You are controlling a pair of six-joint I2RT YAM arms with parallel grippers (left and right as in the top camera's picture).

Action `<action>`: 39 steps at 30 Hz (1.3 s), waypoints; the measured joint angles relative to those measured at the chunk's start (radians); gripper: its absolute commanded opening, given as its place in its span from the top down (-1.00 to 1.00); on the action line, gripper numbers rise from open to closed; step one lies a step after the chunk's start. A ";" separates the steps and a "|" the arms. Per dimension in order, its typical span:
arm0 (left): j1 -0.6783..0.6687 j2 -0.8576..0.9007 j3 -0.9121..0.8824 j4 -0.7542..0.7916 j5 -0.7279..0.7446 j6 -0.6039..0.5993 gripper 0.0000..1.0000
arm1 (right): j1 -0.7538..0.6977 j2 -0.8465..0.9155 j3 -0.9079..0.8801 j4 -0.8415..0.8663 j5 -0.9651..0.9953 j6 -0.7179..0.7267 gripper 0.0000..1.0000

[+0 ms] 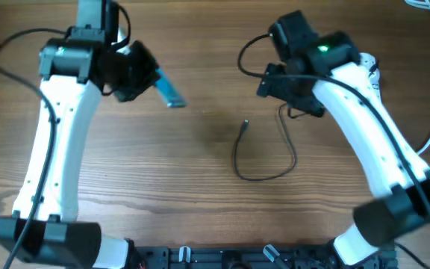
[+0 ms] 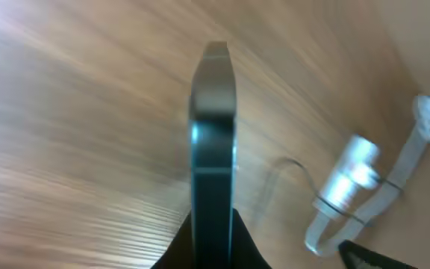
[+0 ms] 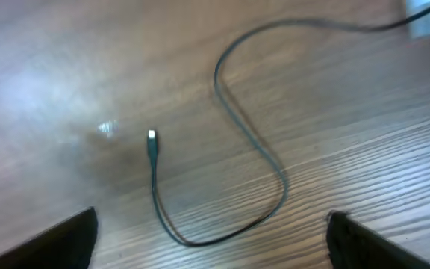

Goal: Plug charger to phone and switch on socket
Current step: 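Withdraw the right gripper and move it over the black cable end, then grasp the USB-C plug with the right gripper and lift it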

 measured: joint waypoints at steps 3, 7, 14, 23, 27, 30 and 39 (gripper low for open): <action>0.000 -0.002 0.000 -0.060 -0.150 0.000 0.92 | 0.000 0.079 0.000 0.013 -0.086 -0.013 -0.79; 0.000 0.015 0.000 -0.075 -0.265 0.000 0.92 | 0.010 0.181 0.000 0.032 -0.196 -0.066 -0.77; 0.000 0.015 0.000 -0.092 -0.301 0.000 0.92 | 0.064 0.321 0.000 0.067 -0.244 -0.051 -0.06; 0.000 0.015 0.000 -0.095 -0.307 0.000 0.92 | 0.080 0.358 -0.045 0.178 -0.237 -0.005 0.04; 0.000 0.015 0.000 -0.102 -0.307 0.000 0.92 | 0.080 0.359 -0.128 0.257 -0.235 -0.005 0.03; 0.000 0.015 0.000 -0.101 -0.306 0.000 0.92 | 0.088 0.359 -0.177 0.303 -0.230 -0.004 0.00; 0.000 0.015 0.000 -0.098 -0.306 0.000 0.92 | 0.162 0.359 -0.198 0.348 -0.114 0.063 0.04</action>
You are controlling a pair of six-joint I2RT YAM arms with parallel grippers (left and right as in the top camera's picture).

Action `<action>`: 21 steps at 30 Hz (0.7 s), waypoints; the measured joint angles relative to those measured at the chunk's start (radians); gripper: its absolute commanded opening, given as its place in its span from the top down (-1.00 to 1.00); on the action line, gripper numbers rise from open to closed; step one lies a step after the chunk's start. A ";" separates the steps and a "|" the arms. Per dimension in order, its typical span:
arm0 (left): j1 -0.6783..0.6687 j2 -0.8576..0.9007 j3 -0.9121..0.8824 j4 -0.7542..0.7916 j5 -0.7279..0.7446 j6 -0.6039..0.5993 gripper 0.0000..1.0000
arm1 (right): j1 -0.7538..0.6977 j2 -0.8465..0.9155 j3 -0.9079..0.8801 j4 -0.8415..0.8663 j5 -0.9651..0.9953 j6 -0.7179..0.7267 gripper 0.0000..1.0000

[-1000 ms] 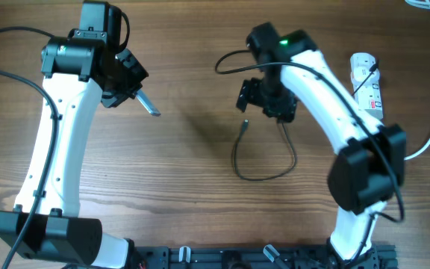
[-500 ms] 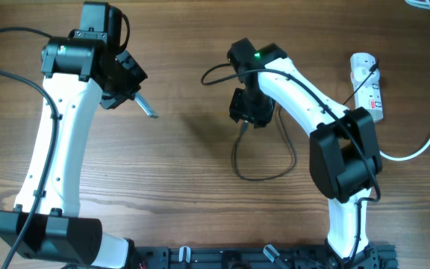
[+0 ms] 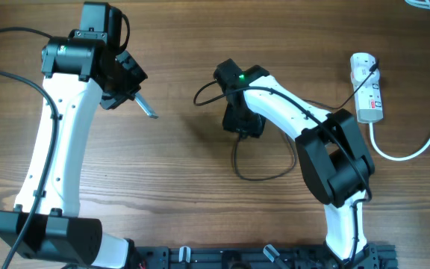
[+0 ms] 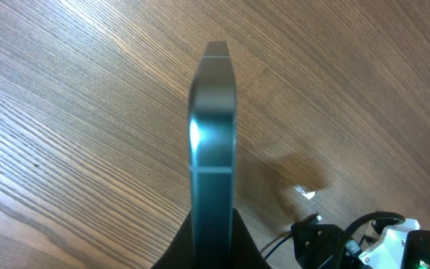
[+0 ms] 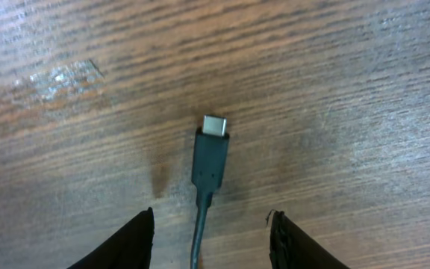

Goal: Plug charger to phone and switch on socket
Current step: 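Grasp the USB-C plug with the right gripper and lift it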

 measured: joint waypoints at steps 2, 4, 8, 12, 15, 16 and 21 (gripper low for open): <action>0.000 0.000 0.000 0.000 0.000 0.000 0.92 | -0.001 0.000 -0.017 0.019 0.010 0.010 0.05; 0.000 0.000 0.000 0.000 0.000 0.000 0.92 | -0.002 0.000 -0.039 0.039 0.014 0.014 0.06; 0.000 0.000 0.000 0.000 0.000 0.000 0.92 | -0.002 -0.008 -0.064 0.084 0.013 0.014 0.19; 0.000 0.000 0.000 0.000 0.000 0.000 0.92 | -0.002 -0.017 -0.080 0.113 -0.003 0.018 0.34; 0.000 0.000 0.000 0.000 0.000 0.000 0.92 | -0.002 -0.017 -0.080 0.112 -0.004 0.021 0.50; 0.000 0.000 0.000 0.000 0.000 0.000 0.92 | -0.002 -0.017 -0.080 0.112 -0.005 0.024 0.51; 0.000 0.000 0.000 0.000 0.000 0.000 0.92 | -0.002 -0.017 -0.080 0.112 -0.006 0.027 0.63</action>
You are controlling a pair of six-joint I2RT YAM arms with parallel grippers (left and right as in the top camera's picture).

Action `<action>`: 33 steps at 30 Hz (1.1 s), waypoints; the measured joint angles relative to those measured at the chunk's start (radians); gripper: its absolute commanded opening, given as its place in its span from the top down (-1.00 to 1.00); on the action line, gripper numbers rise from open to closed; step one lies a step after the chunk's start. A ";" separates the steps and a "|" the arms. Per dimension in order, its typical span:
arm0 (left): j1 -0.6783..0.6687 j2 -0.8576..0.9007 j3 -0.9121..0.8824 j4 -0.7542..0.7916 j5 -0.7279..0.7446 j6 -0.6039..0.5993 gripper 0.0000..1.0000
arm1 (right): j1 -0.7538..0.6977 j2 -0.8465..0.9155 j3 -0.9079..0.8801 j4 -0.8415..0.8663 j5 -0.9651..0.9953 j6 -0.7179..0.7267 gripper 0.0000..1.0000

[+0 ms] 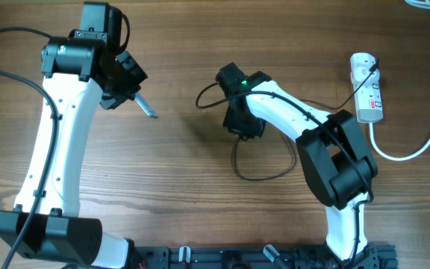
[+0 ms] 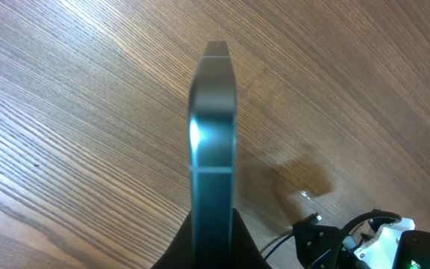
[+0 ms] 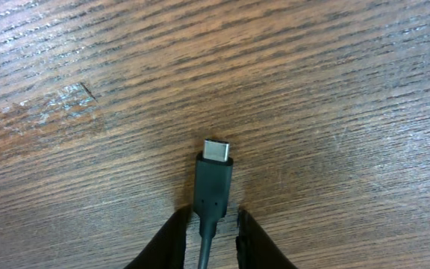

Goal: Plug charger to phone and switch on socket
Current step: 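Grasp the USB-C plug with the right gripper and lift it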

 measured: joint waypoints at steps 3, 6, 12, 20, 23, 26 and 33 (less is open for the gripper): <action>0.000 0.000 0.000 0.000 0.000 0.000 0.92 | 0.000 0.000 0.000 0.000 0.000 0.001 0.68; 0.000 0.000 0.000 0.000 0.000 0.000 0.92 | 0.000 -0.001 0.000 0.000 0.000 0.001 0.71; 0.000 0.000 0.000 0.000 0.000 0.000 0.92 | 0.000 -0.001 0.000 0.000 0.000 0.001 0.79; 0.000 0.000 0.000 0.000 0.000 0.000 0.92 | 0.000 -0.001 0.000 -0.001 0.000 0.001 0.91; 0.000 0.000 0.000 0.001 0.002 0.000 0.92 | 0.000 -0.001 0.000 -0.001 -0.001 -0.014 0.91; 0.001 0.002 0.000 0.049 0.068 0.067 0.92 | -0.004 -0.004 0.000 -0.002 -0.007 -0.049 0.91; 0.001 0.021 -0.003 0.228 0.283 0.174 0.92 | -0.011 -0.118 -0.038 -0.071 -0.084 -0.214 0.92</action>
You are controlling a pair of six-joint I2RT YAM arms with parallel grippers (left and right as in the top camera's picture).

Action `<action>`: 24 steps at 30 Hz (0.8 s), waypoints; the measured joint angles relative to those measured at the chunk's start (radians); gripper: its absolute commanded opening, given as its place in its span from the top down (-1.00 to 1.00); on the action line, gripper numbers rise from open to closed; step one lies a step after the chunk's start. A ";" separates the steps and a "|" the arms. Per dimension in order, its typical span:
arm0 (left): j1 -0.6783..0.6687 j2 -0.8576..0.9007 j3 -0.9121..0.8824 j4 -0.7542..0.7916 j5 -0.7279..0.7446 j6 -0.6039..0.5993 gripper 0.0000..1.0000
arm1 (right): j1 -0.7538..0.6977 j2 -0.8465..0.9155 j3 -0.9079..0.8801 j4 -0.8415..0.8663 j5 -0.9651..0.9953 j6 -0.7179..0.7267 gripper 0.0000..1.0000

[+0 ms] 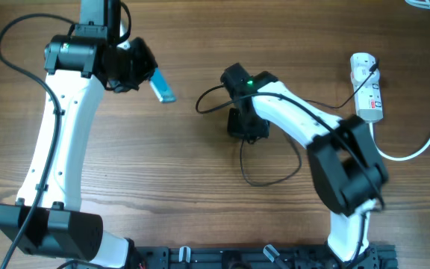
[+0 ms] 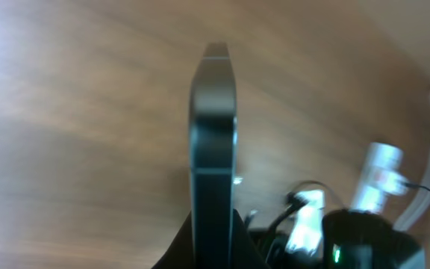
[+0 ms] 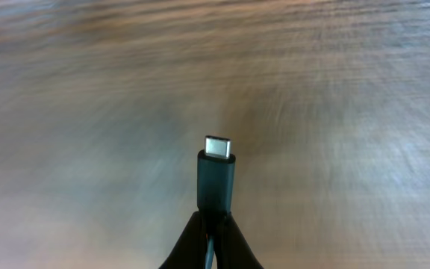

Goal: Plug charger to phone and switch on socket
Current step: 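Grasp the USB-C plug with the right gripper and lift it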

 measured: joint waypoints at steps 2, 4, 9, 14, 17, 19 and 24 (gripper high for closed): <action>0.001 0.000 -0.001 0.092 0.107 0.018 0.92 | 0.000 -0.120 -0.001 -0.039 -0.023 -0.048 0.91; 0.001 0.000 -0.002 0.173 0.203 0.028 0.92 | 0.000 -0.244 0.000 -0.069 -0.056 -0.098 0.91; 0.001 0.002 -0.002 0.307 0.385 0.035 0.92 | 0.005 -0.483 0.000 -0.149 -0.128 -0.200 0.91; 0.001 0.002 -0.002 0.326 0.537 0.036 0.92 | 0.048 -0.621 0.000 -0.154 -0.146 -0.231 0.91; -0.006 0.002 -0.002 0.319 0.607 0.036 0.92 | 0.087 -0.663 0.000 -0.109 -0.150 -0.234 0.91; -0.027 0.002 -0.002 0.314 0.634 0.039 0.92 | 0.115 -0.670 0.000 -0.078 -0.153 -0.234 0.91; -0.117 0.002 -0.002 0.299 0.654 0.074 0.92 | 0.138 -0.670 0.000 -0.041 -0.153 -0.233 0.91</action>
